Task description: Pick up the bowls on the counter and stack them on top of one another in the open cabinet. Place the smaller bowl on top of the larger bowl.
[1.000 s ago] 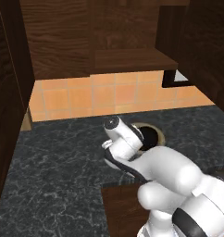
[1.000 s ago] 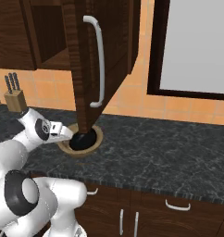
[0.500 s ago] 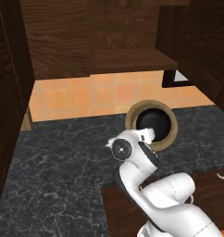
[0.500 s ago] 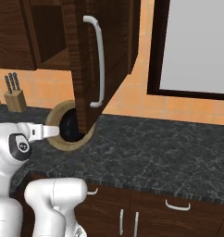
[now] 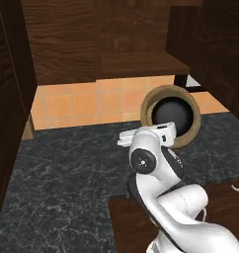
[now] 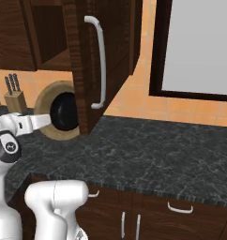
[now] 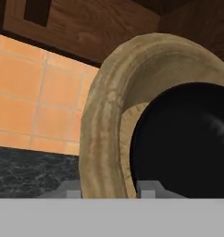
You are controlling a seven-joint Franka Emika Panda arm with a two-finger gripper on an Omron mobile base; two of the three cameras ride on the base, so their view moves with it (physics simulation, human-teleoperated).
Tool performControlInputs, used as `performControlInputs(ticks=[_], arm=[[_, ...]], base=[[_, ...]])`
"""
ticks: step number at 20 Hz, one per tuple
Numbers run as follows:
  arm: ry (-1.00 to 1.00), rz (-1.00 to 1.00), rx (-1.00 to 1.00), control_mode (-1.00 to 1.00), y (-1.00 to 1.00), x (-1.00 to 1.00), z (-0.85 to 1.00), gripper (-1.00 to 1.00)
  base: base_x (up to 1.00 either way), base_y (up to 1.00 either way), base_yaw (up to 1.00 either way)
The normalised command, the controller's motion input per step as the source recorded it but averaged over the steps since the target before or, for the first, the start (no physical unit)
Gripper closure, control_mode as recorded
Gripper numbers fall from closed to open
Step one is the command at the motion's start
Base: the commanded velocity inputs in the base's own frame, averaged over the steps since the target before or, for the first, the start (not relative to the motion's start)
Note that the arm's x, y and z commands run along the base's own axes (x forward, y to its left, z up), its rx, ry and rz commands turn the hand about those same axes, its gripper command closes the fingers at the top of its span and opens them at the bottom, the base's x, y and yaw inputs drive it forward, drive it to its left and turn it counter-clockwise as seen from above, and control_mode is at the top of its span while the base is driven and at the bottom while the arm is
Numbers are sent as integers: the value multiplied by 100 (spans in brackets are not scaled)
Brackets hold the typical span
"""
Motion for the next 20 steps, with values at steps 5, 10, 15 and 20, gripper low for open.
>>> performControlInputs(ticks=[5,10,15,20], arm=[[-6,11,0,-100,0,-4,100,100],[-1,17,0,-100,0,0,100,100],[22,6,0,-100,0,44,100,100],[44,0,-2,-100,2,83,85,100]], base=[[0,0,0],[0,0,0],[0,0,0],[0,0,0]])
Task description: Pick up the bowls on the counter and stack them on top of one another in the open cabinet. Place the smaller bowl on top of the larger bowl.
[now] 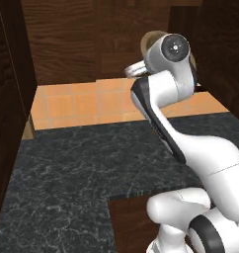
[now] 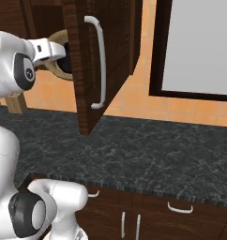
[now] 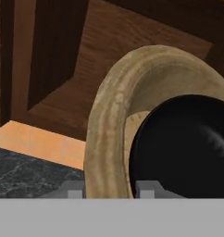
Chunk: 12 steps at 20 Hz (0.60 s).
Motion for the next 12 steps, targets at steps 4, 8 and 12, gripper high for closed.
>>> performControlInputs(ticks=[4,8,12], arm=[[13,0,-6,-100,9,26,10,100],[-1,1,-9,-100,0,41,-11,100],[0,3,-8,-100,0,67,-12,100]], base=[[0,0,0],[0,0,0],[0,0,0]])
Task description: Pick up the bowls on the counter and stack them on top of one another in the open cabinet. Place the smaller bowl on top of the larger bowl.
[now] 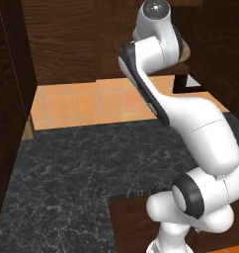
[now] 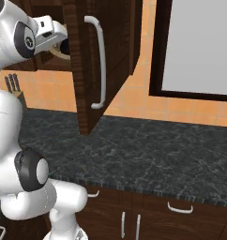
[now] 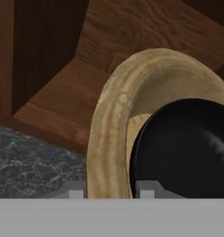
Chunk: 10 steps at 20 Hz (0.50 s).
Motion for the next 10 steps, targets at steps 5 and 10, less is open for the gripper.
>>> performControlInputs(ticks=[5,10], arm=[[0,3,-6,-100,0,94,-2,100],[0,4,-9,-100,0,98,-12,100]], base=[[0,0,0],[0,0,0]])
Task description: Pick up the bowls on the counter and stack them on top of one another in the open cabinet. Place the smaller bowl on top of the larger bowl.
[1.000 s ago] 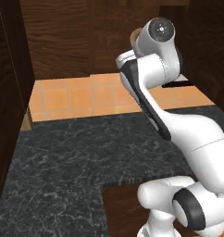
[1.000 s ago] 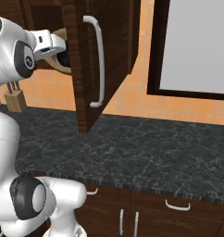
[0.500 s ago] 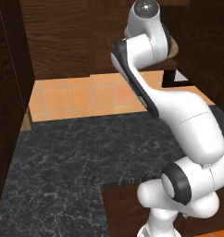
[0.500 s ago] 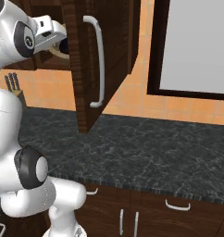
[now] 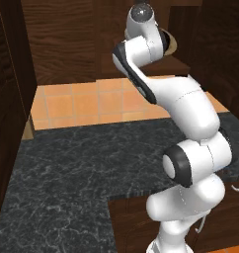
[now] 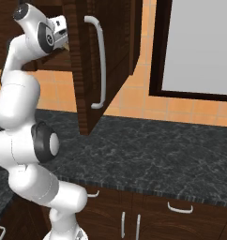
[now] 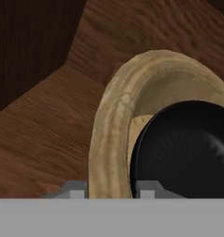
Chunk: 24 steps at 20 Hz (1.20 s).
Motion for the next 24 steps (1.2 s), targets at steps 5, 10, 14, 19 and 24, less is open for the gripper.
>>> performControlInputs(ticks=[5,10,14,19,24], arm=[[0,6,-18,-100,0,76,-40,100],[0,4,-9,-100,0,59,-24,-100],[-2,0,0,-100,0,1,0,-100],[-14,0,0,-100,5,-84,0,-100],[-27,0,-4,-100,6,-100,-52,-100]], base=[[0,0,0],[0,0,0],[0,0,0],[0,0,0],[0,0,0]])
